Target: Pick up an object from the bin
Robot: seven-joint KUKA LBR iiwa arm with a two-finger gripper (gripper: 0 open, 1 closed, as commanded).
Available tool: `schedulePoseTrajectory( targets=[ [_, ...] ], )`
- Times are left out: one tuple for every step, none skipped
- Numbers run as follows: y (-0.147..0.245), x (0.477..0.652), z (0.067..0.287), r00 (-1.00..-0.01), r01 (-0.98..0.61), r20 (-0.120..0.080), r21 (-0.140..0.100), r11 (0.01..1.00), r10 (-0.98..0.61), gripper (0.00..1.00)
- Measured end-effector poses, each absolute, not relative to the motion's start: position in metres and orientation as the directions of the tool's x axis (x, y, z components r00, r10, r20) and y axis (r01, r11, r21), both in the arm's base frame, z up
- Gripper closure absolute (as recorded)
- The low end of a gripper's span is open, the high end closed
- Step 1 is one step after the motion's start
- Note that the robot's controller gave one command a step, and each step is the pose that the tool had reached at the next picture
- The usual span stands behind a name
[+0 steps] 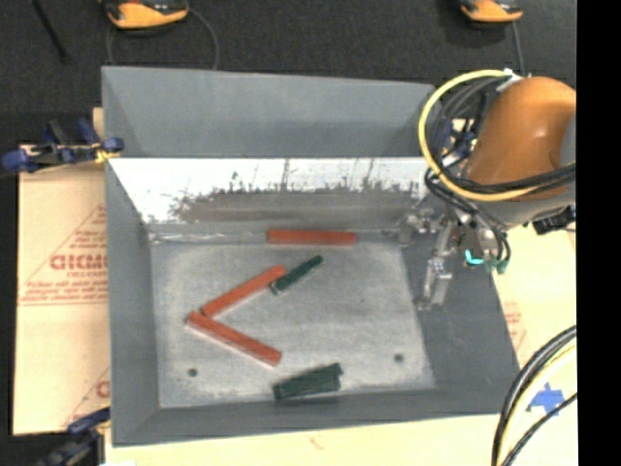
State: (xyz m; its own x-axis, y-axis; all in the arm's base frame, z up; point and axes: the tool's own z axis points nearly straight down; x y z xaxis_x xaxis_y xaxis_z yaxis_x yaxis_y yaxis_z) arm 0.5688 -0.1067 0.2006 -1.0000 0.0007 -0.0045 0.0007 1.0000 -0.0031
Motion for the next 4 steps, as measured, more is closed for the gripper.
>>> schedulePoseTrajectory(
  targets=[
    [-0.039,0.628,0.069,-0.985,-0.170,-0.007,-0.002,0.985,-0.170,0.00],
    [0.034,0.658,0.086,-0.956,-0.294,-0.009,-0.001,0.956,-0.294,0.00],
    [0.010,0.647,0.073,-0.968,-0.252,-0.010,0.001,0.968,-0.252,0.00],
    [0.010,0.651,0.077,-0.967,-0.253,-0.021,-0.003,0.967,-0.253,1.00]
  ],
)
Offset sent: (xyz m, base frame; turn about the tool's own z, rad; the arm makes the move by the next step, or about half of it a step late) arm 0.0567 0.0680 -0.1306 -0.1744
